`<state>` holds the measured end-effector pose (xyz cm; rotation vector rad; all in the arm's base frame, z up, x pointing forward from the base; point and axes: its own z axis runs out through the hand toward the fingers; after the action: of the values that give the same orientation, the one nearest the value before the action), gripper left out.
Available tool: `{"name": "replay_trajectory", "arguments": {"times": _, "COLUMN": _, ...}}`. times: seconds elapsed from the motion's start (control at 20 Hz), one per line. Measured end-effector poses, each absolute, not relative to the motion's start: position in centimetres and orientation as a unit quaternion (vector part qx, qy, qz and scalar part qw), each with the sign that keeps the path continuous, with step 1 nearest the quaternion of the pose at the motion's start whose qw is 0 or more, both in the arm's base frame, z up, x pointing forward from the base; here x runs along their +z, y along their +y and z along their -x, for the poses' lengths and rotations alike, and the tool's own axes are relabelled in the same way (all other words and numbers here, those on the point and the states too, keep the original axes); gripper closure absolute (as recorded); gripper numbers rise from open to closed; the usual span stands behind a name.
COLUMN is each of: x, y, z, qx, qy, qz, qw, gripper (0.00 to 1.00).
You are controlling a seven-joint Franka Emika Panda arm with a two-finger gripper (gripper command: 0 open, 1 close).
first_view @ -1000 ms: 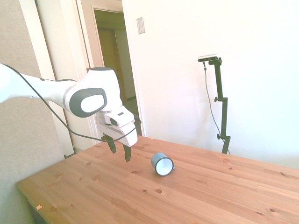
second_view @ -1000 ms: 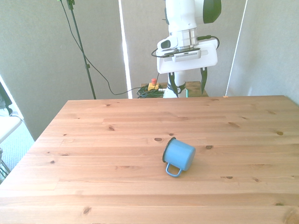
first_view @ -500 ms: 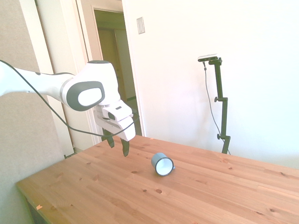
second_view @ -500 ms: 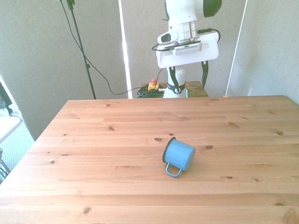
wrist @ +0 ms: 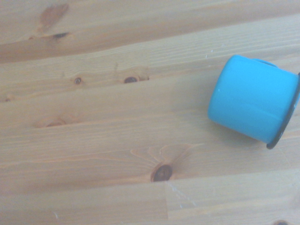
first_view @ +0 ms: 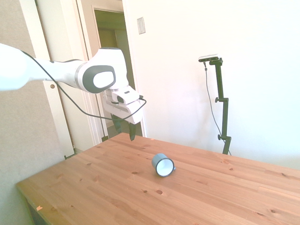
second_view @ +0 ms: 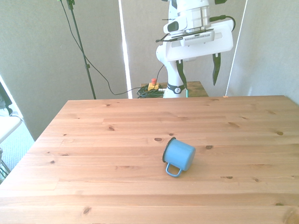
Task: Flip the mug upright
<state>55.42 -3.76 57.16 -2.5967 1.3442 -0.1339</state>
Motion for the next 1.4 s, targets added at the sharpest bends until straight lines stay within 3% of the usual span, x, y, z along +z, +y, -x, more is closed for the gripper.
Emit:
{"name": "replay_trajectory", "arguments": {"times": 0.45, "x": 57.6, "y": -3.9, "z": -57.9, "qx": -0.038, "qy": 0.462, "qz": 0.88, "qw": 0.105, "gripper": 0.0}}
{"name": "replay_trajectory", "arguments": {"times": 1.1, "x": 54.4, "y": -15.5, "z": -59.4, "qx": -0.01, "qy": 0.514, "qz": 0.85, "qw": 0.113, "gripper": 0.0}}
{"name": "replay_trajectory", "arguments": {"times": 1.4, "x": 56.8, "y": -15.4, "z": -60.4, "qx": -0.021, "qy": 0.519, "qz": 0.846, "qw": 0.12, "gripper": 0.0}}
